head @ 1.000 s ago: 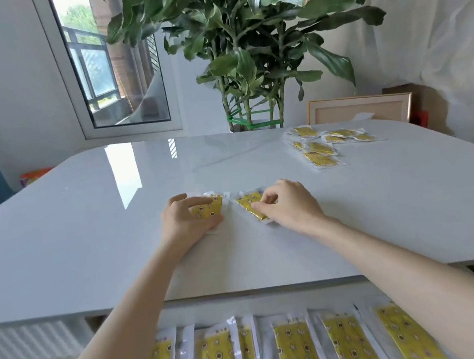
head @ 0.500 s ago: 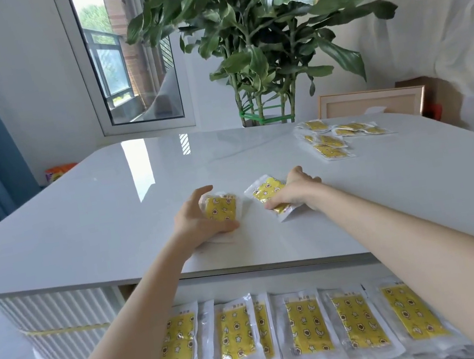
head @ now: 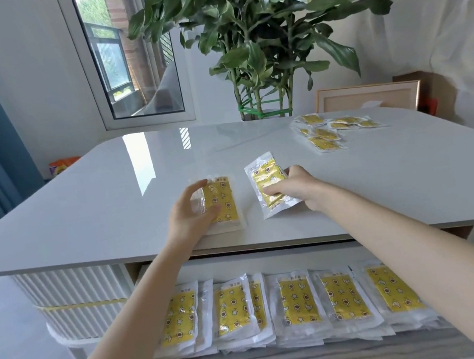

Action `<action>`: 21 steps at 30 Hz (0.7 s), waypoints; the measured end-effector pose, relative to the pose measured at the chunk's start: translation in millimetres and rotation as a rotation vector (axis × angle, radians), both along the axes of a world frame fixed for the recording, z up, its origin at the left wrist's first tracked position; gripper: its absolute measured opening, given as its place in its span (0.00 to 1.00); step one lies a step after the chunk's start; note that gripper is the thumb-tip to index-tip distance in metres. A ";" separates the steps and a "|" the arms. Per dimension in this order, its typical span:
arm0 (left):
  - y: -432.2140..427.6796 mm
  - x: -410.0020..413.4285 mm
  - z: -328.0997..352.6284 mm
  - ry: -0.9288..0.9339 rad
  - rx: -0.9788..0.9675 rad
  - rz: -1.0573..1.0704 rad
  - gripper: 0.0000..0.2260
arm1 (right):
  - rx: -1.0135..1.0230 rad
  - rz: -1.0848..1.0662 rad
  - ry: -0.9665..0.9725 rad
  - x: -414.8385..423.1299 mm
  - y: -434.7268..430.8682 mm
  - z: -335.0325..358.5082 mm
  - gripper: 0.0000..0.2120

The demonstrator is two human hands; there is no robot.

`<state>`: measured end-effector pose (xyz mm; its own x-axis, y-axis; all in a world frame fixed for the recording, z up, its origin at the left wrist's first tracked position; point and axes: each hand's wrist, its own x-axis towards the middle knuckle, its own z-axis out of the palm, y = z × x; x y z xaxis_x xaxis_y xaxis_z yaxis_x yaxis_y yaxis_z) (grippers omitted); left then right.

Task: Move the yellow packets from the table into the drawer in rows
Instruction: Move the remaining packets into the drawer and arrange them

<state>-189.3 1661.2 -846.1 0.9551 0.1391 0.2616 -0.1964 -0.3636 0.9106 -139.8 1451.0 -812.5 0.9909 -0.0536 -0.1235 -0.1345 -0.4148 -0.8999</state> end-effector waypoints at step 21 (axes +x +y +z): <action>54.8 -135.8 -1.0 0.499 -0.022 -0.370 0.12 | 0.240 0.337 0.318 -162.5 -19.7 -12.7 0.08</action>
